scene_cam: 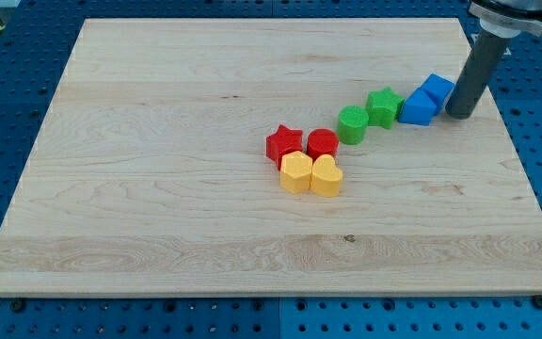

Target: Push the blue triangle slightly between the green star and blue cube

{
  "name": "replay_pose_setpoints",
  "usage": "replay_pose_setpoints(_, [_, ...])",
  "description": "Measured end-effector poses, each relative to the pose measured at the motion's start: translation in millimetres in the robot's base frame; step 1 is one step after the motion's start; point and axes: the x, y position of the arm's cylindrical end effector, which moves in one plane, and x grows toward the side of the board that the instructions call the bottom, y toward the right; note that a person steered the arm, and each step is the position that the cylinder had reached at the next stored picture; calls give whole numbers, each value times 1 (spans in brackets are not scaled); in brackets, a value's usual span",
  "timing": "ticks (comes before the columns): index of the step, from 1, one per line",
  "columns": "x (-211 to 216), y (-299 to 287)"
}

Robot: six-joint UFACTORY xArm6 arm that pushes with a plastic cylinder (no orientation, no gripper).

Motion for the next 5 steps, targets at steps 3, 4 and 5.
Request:
replay_pose_setpoints(3, [36, -38])
replay_pose_setpoints(4, [1, -55])
replay_pose_setpoints(5, [10, -55])
